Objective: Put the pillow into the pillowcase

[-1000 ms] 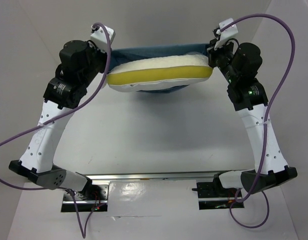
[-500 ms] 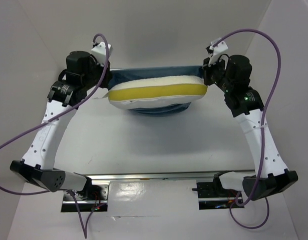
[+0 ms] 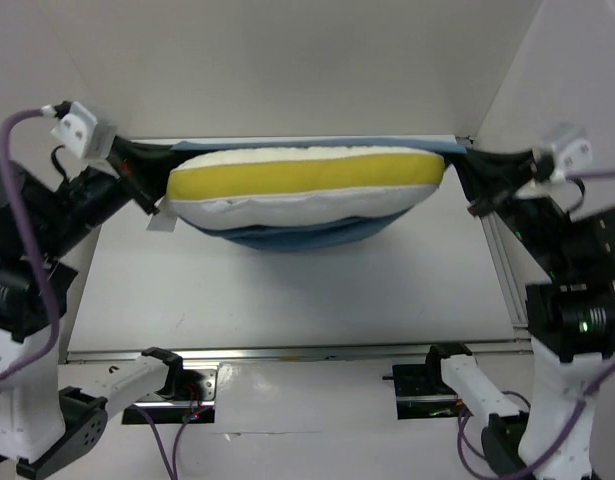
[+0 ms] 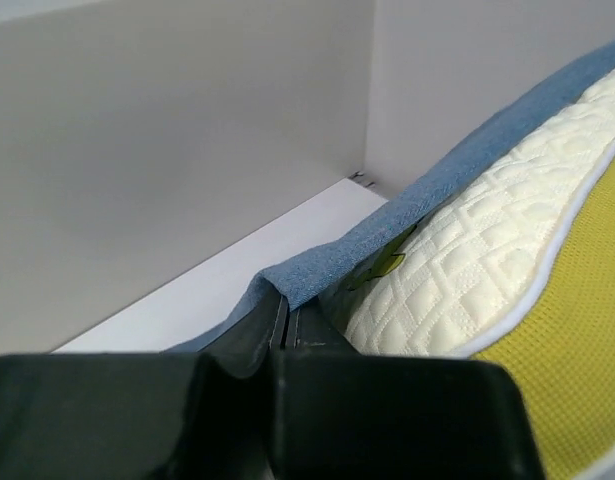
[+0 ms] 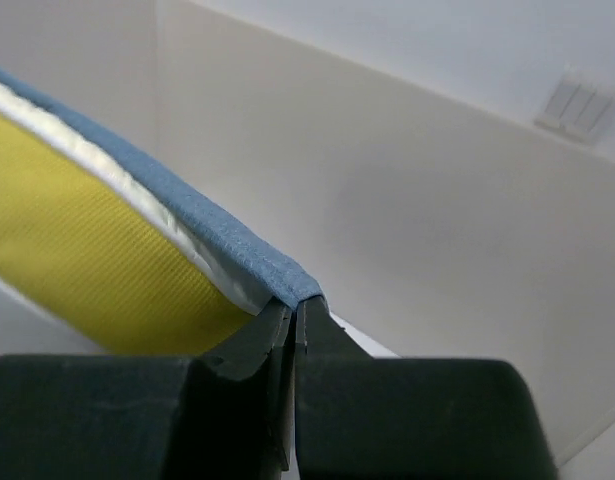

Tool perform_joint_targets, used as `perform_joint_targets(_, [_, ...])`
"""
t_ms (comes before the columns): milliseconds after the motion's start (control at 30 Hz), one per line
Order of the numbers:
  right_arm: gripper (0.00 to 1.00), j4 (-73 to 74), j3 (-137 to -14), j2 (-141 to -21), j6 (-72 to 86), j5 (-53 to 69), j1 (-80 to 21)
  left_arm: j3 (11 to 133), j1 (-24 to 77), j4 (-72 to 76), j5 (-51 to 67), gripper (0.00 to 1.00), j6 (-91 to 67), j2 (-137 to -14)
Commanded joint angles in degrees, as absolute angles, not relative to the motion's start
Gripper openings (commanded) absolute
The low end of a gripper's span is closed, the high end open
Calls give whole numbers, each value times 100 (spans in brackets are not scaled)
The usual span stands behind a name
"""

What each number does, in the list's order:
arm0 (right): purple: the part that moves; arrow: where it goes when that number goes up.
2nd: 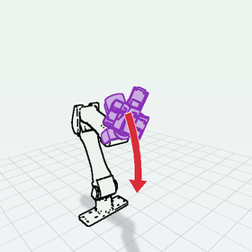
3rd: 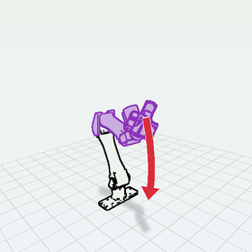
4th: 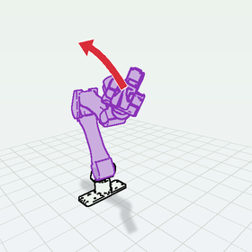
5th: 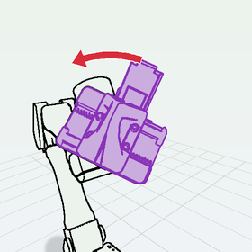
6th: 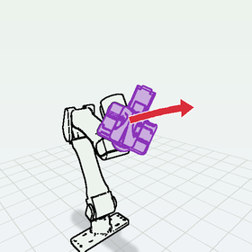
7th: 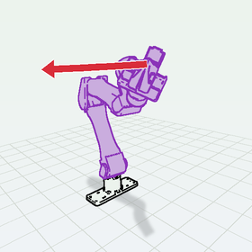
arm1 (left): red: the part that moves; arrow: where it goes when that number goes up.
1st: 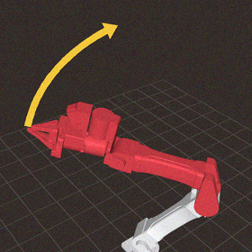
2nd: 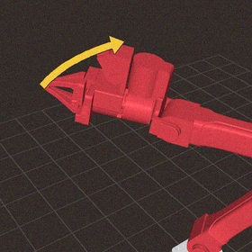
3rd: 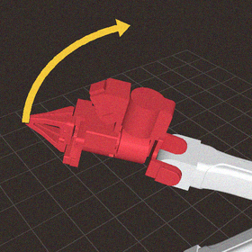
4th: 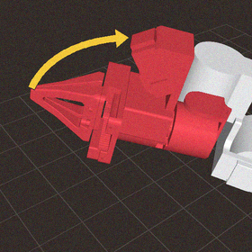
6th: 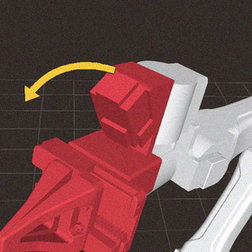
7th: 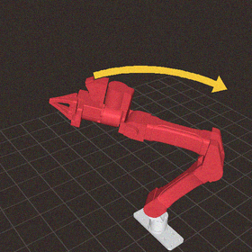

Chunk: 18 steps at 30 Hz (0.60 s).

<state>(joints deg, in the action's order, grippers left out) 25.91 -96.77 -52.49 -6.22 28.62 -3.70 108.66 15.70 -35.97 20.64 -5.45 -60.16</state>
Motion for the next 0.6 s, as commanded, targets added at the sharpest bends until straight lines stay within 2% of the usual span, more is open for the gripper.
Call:
perform_joint_targets(0, [0,1900,-9440,-4266,-894,2345,244,11206,1170,-3612,1467,0,-712,-5336])
perform_joint_targets(100, [0,1714,-8809,-3833,-1081,2225,518,11084,1107,-3918,828,0,-468,-5272])
perform_joint_targets(200, [0,1573,-8596,-3831,-836,2249,519,11091,1107,-4770,272,0,-326,-5947])
perform_joint_targets(333, [0,1215,-9025,-4331,-668,2198,519,12100,1107,-4379,422,0,-282,-6336])
perform_joint_targets(400, [0,1082,-9412,-4499,-668,2084,519,12594,1107,-4053,-112,0,-203,-6407])
perform_joint_targets(500, [0,1176,-9580,-4781,-580,2143,519,12263,1107,-3735,-203,0,218,-6407])
perform_joint_targets(567, [0,1670,-9528,-4922,-520,2320,519,12225,1107,-4201,-236,0,54,-6601])
